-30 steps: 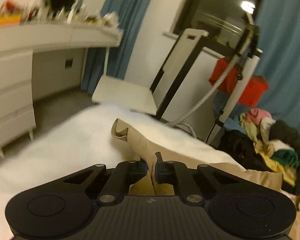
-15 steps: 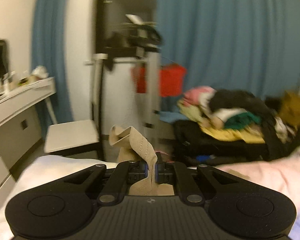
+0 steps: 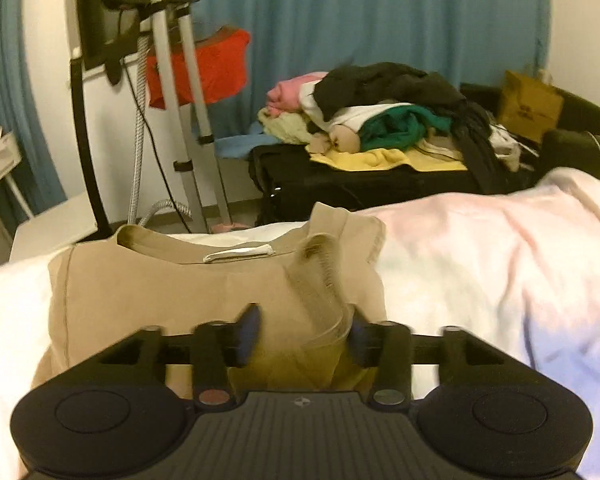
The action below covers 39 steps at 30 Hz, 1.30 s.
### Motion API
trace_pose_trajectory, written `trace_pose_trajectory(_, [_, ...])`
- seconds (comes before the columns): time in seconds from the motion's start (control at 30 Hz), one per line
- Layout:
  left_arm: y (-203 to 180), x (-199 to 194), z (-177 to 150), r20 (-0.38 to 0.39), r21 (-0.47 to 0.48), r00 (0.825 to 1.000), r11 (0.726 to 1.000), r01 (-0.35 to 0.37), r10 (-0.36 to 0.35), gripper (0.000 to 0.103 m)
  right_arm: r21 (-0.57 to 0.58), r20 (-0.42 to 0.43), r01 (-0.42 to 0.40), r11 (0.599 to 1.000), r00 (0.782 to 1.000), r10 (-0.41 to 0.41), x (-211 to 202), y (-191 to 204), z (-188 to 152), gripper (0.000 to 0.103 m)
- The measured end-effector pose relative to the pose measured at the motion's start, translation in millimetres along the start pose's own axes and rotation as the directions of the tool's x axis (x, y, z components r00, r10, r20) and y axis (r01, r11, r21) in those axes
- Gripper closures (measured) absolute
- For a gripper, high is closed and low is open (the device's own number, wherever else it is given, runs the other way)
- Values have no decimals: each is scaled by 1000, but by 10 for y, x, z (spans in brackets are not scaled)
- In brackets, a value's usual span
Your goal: Fold clothes
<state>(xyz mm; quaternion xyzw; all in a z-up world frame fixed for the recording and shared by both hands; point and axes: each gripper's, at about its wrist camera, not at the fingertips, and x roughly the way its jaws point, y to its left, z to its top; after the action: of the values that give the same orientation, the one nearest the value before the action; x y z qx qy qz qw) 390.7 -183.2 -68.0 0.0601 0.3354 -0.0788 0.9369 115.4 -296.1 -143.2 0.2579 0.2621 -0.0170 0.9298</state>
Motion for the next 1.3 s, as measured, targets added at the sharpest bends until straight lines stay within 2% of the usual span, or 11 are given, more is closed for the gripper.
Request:
trace_pose_trajectory(0.2, [602, -892, -332, -20, -91, 987, 983, 157, -159, 27, -1, 2, -13, 1000, 1000, 13, 67, 3, 29, 4])
trace_pose_trajectory(0.37, [1696, -1798, -1193, -121, -299, 974, 943, 149, -192, 23, 0, 21, -28, 1000, 999, 28, -46, 33, 37, 4])
trace_pose_trajectory(0.53, [2723, -2357, -2283, -285, -562, 920, 825, 66, -268, 26, -33, 31, -48, 998, 998, 49, -285, 148, 4, 4])
trace_pose_trajectory(0.7, [3021, -2650, -2724, -331, -608, 867, 787, 107, -373, 33, -73, 33, -41, 996, 998, 44, -607, 283, -16, 4])
trace_pose_trajectory(0.77, [2946, -2751, -2674, -308, -576, 856, 798, 179, -415, 33, -67, 24, -33, 997, 999, 34, -733, 312, -20, 4])
trace_pose_trajectory(0.83, [2790, -2816, -2614, -336, -494, 853, 846, 202, -400, 36, -65, 14, -18, 998, 1000, 19, -834, 335, -32, 4])
trace_pose_trajectory(0.97, [2445, -2832, -2631, -439, -329, 829, 921, 211, -346, 68, -88, -10, 12, 996, 1000, -13, -995, 350, -122, 4])
trace_pose_trajectory(1.0, [2392, -2860, -2630, -441, -279, 843, 940, 197, -307, 92, -95, -18, 19, 995, 1000, -21, -1034, 347, -165, 4])
trace_pose_trajectory(1.03, [2338, -2888, -2629, -441, -229, 856, 956, 181, -268, 100, -99, -27, 25, 995, 999, -27, -1063, 339, -214, 4])
trace_pose_trajectory(1.17, [2083, -3251, -2518, -308, 15, 939, 987, 162, -150, 101, -74, -75, 31, 997, 997, -37, -1126, 236, -392, 4])
trace_pose_trajectory(1.3, [1748, -3759, -2418, -161, 189, 978, 968, 164, -134, 101, -25, -89, 20, 999, 996, -22, -1140, 155, -426, 4])
